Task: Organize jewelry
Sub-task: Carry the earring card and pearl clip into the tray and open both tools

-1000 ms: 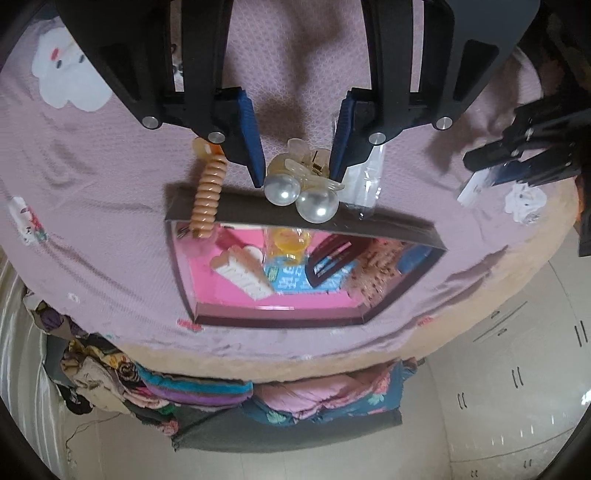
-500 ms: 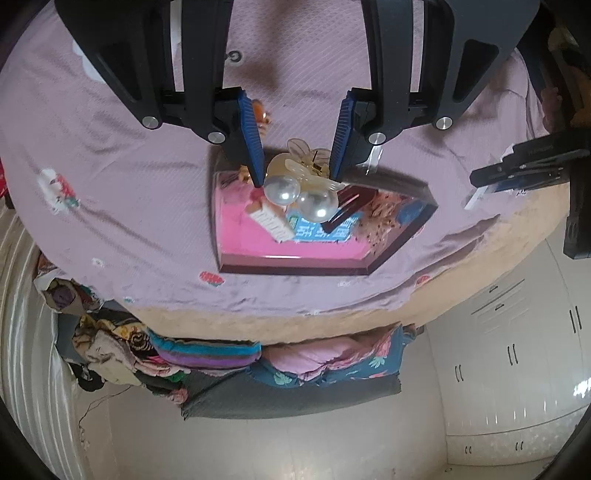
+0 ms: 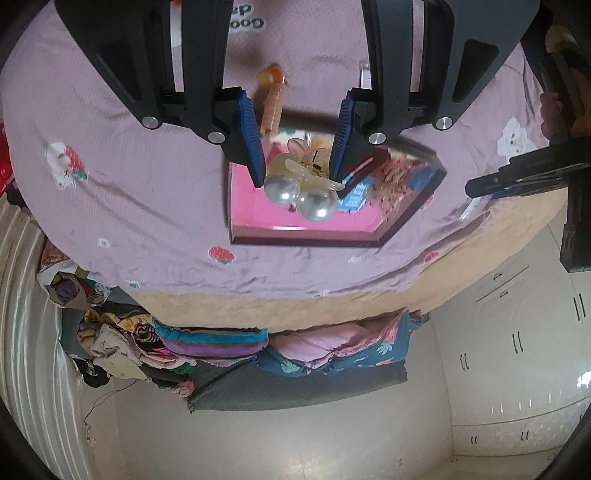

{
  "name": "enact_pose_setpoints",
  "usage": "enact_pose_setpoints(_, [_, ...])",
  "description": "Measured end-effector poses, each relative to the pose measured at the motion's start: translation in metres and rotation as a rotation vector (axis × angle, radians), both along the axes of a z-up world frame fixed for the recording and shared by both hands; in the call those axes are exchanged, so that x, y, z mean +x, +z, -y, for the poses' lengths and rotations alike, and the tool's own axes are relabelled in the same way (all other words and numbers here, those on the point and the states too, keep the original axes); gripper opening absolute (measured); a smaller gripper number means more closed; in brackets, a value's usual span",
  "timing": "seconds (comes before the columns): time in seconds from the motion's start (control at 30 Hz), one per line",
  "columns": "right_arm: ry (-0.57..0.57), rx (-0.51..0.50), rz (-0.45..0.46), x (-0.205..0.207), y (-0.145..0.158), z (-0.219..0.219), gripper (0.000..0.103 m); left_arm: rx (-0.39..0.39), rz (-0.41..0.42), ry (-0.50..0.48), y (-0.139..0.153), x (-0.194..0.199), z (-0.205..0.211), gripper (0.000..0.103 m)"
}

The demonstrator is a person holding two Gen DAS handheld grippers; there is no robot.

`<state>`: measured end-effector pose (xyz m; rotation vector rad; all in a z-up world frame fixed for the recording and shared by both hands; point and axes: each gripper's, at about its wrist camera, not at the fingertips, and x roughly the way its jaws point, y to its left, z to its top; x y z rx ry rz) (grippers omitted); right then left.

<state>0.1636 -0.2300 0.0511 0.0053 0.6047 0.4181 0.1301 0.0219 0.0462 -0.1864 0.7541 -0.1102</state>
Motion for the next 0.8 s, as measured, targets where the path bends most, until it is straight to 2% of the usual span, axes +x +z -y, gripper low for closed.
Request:
enact_pose_setpoints(0.43, [0.025,0.022,0.037,0.044,0.022,-0.006,0.034,0.023,-0.012,0.006,0.014,0.048,0.01,0.032])
enact_pose_setpoints(0.8, [0.061,0.028,0.034,0.094,0.02,-0.024,0.034,0.016,-0.058,0.032,0.002,0.091,0.005,0.032])
